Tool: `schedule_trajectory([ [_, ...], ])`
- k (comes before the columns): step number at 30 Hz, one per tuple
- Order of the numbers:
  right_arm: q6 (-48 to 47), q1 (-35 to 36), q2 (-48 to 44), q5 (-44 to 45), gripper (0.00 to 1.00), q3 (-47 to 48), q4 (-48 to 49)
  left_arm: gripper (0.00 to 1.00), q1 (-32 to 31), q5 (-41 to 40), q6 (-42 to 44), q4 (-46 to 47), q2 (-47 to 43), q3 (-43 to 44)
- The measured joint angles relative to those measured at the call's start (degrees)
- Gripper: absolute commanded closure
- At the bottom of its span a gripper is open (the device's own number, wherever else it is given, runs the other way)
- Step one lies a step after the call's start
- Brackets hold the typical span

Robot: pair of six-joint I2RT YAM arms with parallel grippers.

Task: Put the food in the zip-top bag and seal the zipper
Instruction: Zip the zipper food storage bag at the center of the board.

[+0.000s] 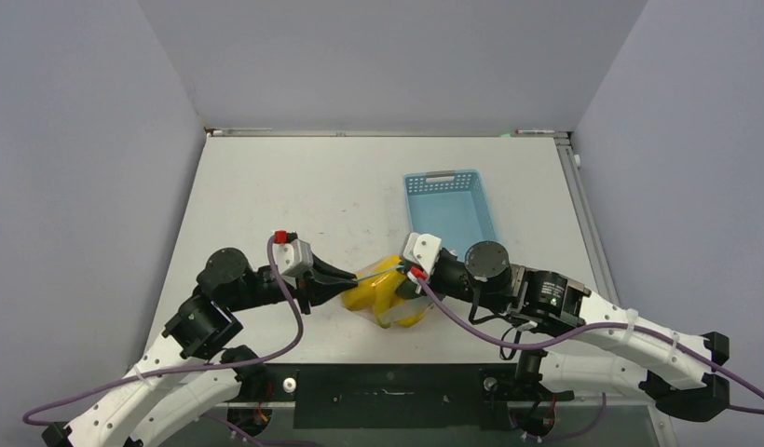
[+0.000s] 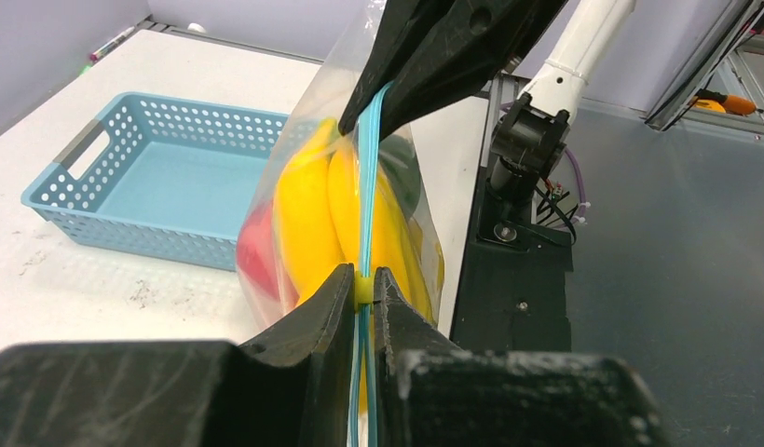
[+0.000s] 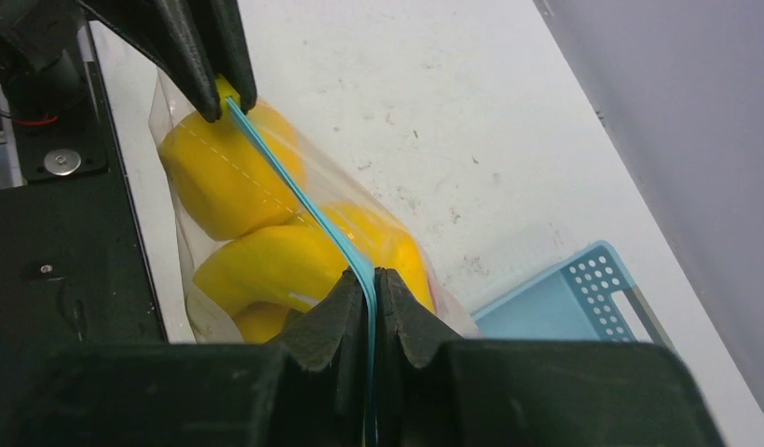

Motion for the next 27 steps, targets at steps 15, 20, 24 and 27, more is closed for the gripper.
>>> schedule_trajectory([
  [15,1.6,0.2,-2.6,12.6,0.95,-0.1,0.1,1.00,0.6,-2.2,0.7,-0.1,-1.2,0.0],
  [20,1.9,0.2,-3.3,15.8,0.95,-0.1,0.2,1.00,0.6,-2.5,0.8,-0.1,-1.7,0.0],
  [24,2.2,0.2,-3.5,17.0,0.95,-0.1,0.2,1.00,0.6,-3.1,0.8,-0.2,-1.9,0.0],
  [27,2.6,0.3,-3.7,17.4,0.95,-0.1,0.4,1.00,0.6,-3.4,0.8,-0.2,-2.0,0.0],
])
